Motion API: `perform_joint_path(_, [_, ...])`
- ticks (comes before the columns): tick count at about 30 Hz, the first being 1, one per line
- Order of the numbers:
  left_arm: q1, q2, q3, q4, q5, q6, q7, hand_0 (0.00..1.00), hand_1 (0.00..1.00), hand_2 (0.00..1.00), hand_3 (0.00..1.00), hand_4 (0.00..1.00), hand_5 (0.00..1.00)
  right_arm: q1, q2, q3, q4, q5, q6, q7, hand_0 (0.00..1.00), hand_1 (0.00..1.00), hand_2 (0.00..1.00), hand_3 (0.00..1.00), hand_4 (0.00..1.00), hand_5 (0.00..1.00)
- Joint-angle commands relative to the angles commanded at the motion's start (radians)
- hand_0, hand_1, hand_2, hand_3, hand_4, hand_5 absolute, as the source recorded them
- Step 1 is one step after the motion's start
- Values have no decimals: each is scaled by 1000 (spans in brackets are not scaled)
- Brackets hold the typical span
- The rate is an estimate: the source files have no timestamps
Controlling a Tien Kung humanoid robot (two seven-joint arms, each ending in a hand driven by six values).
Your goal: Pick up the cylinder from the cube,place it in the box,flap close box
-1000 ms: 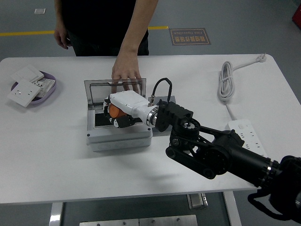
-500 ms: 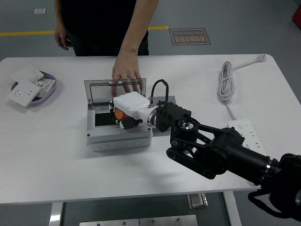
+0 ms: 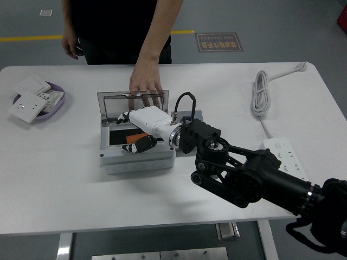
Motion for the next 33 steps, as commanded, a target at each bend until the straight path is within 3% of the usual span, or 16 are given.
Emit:
perform_joint_path(4, [4,-3,1,0,-5,1,0,603,584,591,583,642,202,-19,-28,46,57,106,20,13,804,746,777,794,871,397])
perform_joint_path(9, [12,-5,0,0,-8,1,3,603,584,591,583,642,202,-20,-91,139,145,256,41,33,804,746,777,794,871,397])
perform_joint_path(13, [13,-3,0,0,-6,1,3,602,583,590,582,640,203,6,-126,203,165,346,39,42,789,728,760,778,859,389])
perform_joint_path(19, [8,-1,3,0,-6,1,2,603,583,591,583,639,202,61,-146,236,87,408,40,65,783,714,748,766,844,385])
perform_joint_path(28, [3,2,14,0,-13,0,1,602,582,590,582,637,203,93,-147,188,-88,437,40,111,782,713,739,759,827,366])
perform_joint_path(33, [2,0,22,0,-20,0,-1,602,582,590,582,637,203,76,-159,169,-103,440,34,116,782,713,739,759,827,366])
